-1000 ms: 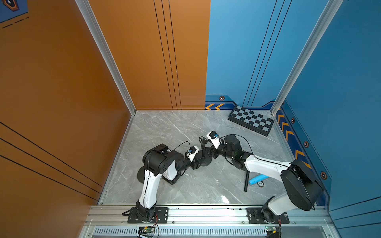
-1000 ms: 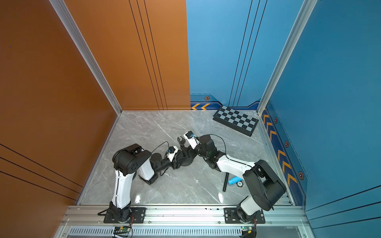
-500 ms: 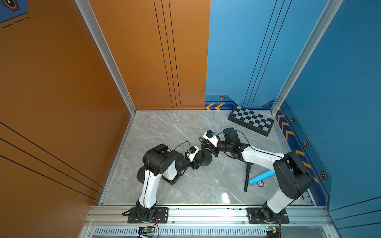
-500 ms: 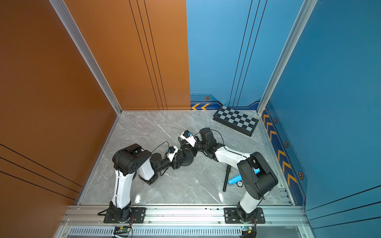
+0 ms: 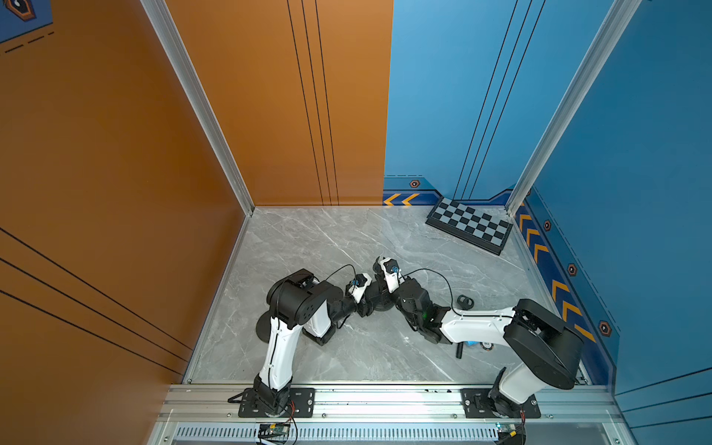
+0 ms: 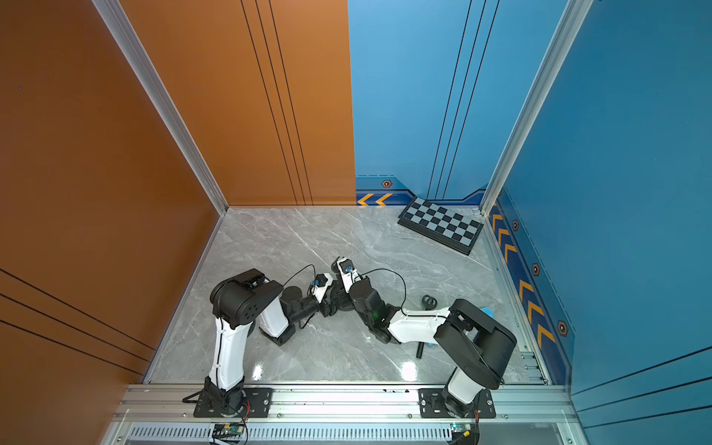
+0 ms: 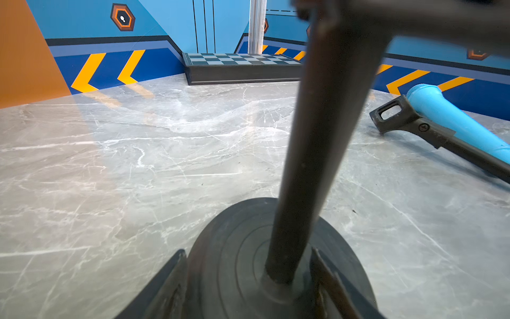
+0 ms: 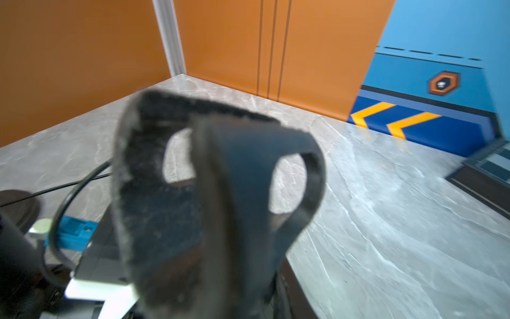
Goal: Assemble a microphone stand
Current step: Screw the microphone stand pole into the microphone stand base.
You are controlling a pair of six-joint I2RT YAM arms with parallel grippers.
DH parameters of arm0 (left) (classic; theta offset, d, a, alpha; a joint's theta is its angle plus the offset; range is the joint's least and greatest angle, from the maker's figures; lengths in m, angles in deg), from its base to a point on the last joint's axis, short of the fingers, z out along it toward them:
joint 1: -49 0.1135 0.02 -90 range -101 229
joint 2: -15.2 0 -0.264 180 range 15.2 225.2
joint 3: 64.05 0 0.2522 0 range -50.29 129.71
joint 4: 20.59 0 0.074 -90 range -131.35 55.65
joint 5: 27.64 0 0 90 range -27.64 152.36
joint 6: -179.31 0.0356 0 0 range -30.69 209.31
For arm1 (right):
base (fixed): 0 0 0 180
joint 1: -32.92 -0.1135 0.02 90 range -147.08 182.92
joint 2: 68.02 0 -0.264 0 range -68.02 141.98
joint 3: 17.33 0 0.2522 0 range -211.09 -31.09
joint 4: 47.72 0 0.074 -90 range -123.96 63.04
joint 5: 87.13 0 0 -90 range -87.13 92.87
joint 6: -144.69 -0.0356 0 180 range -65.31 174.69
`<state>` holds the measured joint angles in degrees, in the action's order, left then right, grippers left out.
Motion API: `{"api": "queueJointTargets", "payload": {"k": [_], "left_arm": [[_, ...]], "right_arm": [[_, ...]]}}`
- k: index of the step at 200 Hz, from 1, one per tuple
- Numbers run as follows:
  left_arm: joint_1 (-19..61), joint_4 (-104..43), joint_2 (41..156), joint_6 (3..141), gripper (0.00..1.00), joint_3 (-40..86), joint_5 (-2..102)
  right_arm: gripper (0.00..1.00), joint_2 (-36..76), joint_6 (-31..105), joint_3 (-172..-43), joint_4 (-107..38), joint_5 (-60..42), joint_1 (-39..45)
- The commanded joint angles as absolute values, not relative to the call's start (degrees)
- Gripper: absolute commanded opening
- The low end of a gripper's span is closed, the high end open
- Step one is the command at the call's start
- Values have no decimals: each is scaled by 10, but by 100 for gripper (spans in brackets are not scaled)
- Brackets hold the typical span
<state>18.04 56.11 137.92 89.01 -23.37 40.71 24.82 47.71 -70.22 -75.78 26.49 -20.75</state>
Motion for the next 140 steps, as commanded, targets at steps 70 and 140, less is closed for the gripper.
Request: {"api": "queueJointTargets", "payload": {"k": [70, 140], "left_arm": [[176, 464, 1413, 915, 71, -251, 421], [177, 464, 1418, 918, 71, -251, 425]], "right_arm": [[56, 200, 571, -739, -627, -139, -78], [47, 238, 598, -800, -572, -258, -13]]}}
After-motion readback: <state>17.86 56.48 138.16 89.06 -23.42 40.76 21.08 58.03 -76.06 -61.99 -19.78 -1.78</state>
